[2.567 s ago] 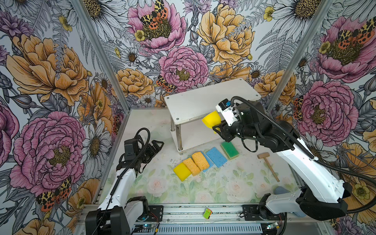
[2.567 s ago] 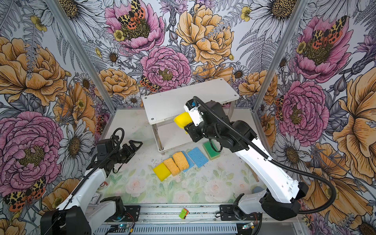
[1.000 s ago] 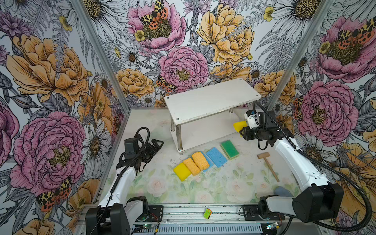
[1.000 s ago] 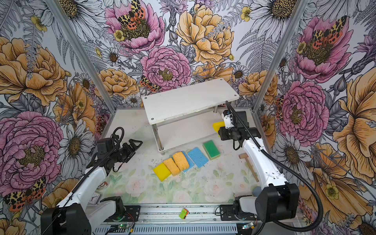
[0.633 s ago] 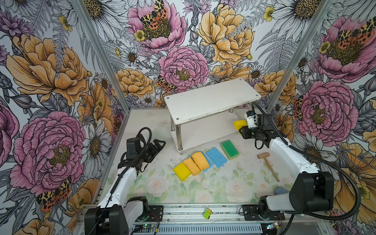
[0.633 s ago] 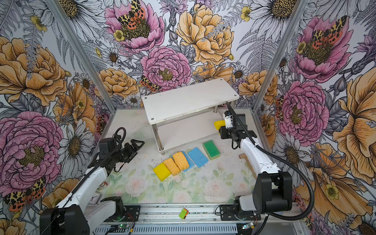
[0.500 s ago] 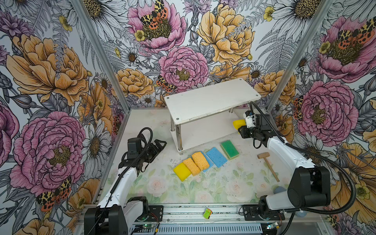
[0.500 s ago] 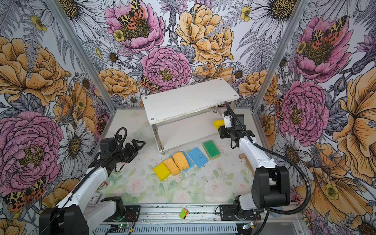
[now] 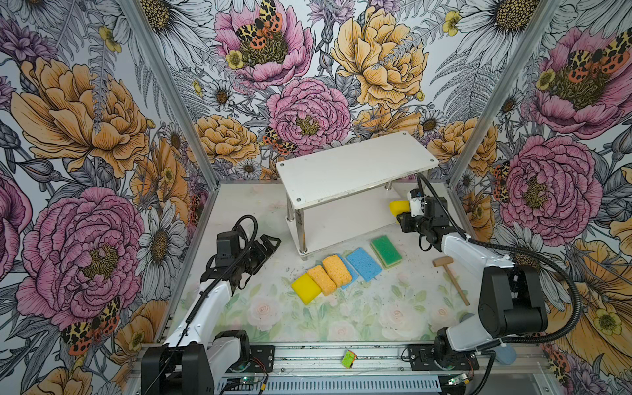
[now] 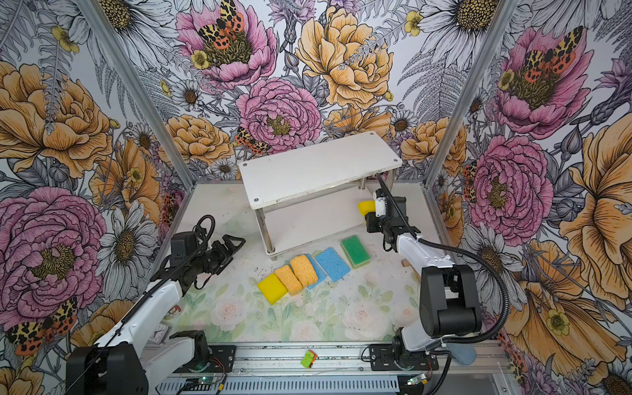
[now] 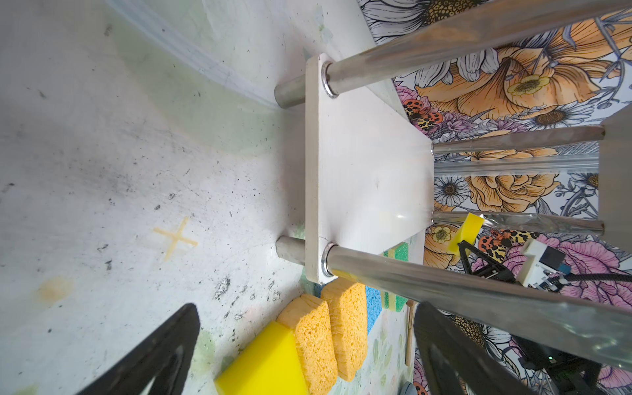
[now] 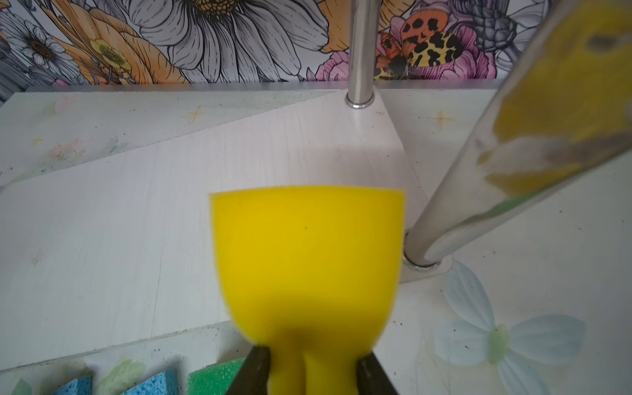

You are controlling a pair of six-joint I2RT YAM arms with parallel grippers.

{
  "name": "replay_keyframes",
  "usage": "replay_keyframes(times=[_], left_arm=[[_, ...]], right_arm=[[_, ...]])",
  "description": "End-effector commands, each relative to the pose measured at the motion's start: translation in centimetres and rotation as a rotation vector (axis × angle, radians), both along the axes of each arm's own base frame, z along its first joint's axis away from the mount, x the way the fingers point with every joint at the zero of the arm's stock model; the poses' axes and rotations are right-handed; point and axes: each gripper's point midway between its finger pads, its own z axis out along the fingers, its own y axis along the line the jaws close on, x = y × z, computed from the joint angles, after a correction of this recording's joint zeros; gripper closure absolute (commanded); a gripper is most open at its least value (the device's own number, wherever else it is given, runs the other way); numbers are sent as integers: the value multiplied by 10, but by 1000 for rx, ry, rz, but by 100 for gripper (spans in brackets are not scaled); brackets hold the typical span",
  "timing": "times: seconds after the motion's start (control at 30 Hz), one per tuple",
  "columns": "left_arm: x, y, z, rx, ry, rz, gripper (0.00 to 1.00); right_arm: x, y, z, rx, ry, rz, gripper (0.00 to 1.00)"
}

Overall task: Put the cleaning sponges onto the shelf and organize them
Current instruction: 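Carry the yellow sponge with the right gripper under the shelf's top board, then lower the yellow sponge with the right gripper onto the lower shelf tier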

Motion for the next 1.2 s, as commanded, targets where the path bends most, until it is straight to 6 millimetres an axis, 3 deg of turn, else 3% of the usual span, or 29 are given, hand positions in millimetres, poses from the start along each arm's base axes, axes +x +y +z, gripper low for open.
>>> replay_keyframes(times=[0.0,1.17], left_arm=[[1,0,-5,7,2,12,1],[2,-5,-8,-7,-4,-12,1]], right_arm=[[14,2,5,55,-65,-14,65],[53,24,-19,114,23,-12,64]])
